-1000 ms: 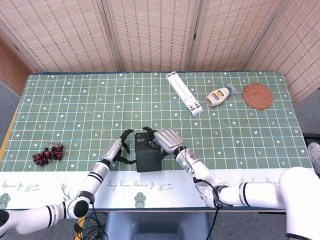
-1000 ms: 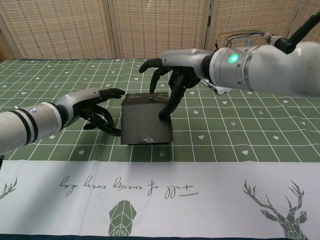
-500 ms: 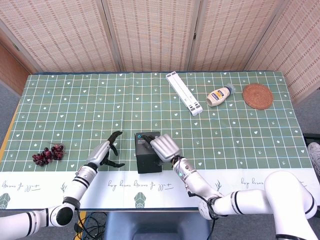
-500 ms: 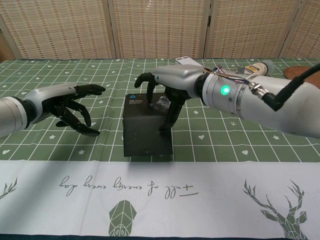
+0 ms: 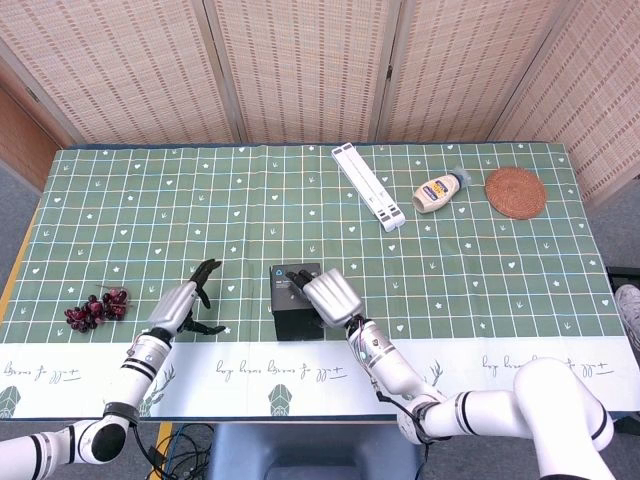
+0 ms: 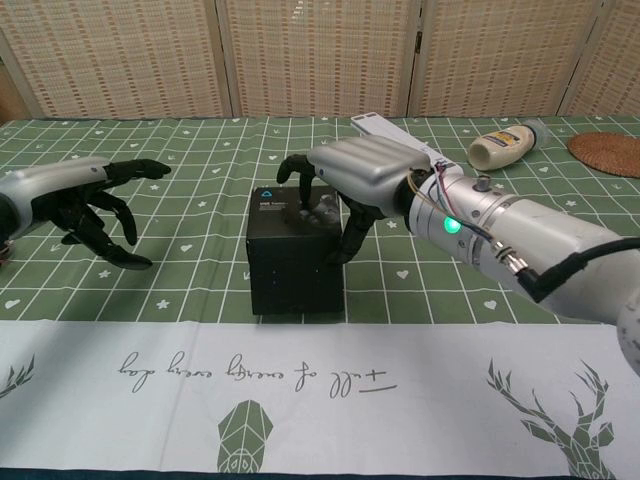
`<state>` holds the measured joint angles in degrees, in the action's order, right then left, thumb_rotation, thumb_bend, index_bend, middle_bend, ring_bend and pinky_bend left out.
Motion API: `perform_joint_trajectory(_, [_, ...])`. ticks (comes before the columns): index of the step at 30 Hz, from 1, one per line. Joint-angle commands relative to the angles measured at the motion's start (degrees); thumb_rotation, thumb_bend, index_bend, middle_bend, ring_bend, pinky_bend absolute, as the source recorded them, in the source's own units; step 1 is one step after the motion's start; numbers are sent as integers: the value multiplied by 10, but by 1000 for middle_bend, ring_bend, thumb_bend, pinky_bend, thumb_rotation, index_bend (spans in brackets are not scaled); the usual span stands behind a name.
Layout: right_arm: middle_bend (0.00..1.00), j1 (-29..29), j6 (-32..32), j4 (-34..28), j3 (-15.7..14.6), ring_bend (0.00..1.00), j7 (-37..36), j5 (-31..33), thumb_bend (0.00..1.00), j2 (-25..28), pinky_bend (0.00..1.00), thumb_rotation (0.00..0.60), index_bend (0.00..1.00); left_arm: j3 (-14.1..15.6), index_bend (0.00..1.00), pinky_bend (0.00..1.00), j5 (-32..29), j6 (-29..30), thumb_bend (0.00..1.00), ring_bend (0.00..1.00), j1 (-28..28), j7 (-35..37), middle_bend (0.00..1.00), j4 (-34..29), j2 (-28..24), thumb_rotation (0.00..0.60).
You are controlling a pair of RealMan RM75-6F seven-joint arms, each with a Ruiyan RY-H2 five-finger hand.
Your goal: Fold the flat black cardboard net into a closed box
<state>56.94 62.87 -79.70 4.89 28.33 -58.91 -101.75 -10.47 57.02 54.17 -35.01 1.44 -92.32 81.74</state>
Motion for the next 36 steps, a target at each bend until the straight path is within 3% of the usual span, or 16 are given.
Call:
perform_joint_trajectory(1, [342,-14,11,42,-6,783,-19,-42,202,-23,1000,600,217,0,0,875,4,10,85,465,4,-4,0,8,-1,600])
perform_joint_trajectory(8, [402,-31,21,107,-12,801,-46,-104,337,-50,1000,600,311,-6,0,875,4,13,85,464,10,2,0,11,-6,600])
perform_joint_trajectory(19, [400,-53,16,107,7,804,-49,-130,354,-48,1000,600,325,-12,0,873,8,11,85,464,14,10,0,9,-12,600])
perform_joint_trajectory(22, [357,-66,26,76,14,781,-47,-134,353,-26,1000,600,297,-14,0,838,17,18,85,431,17,14,0,7,-16,600])
perform_joint_trajectory(26, [267,-92,38,14,21,646,-40,-124,353,25,984,600,194,-8,0,655,49,36,85,289,23,11,0,12,-24,600])
perform_joint_trajectory(30, [249,-125,58,-39,18,516,-48,-121,352,84,829,600,180,6,0,517,78,64,84,198,33,-18,0,38,-31,600])
perform_joint_trajectory(36, [249,-184,95,-112,-1,480,-76,-138,353,190,766,600,180,21,0,467,109,128,84,168,64,-45,0,65,-40,600])
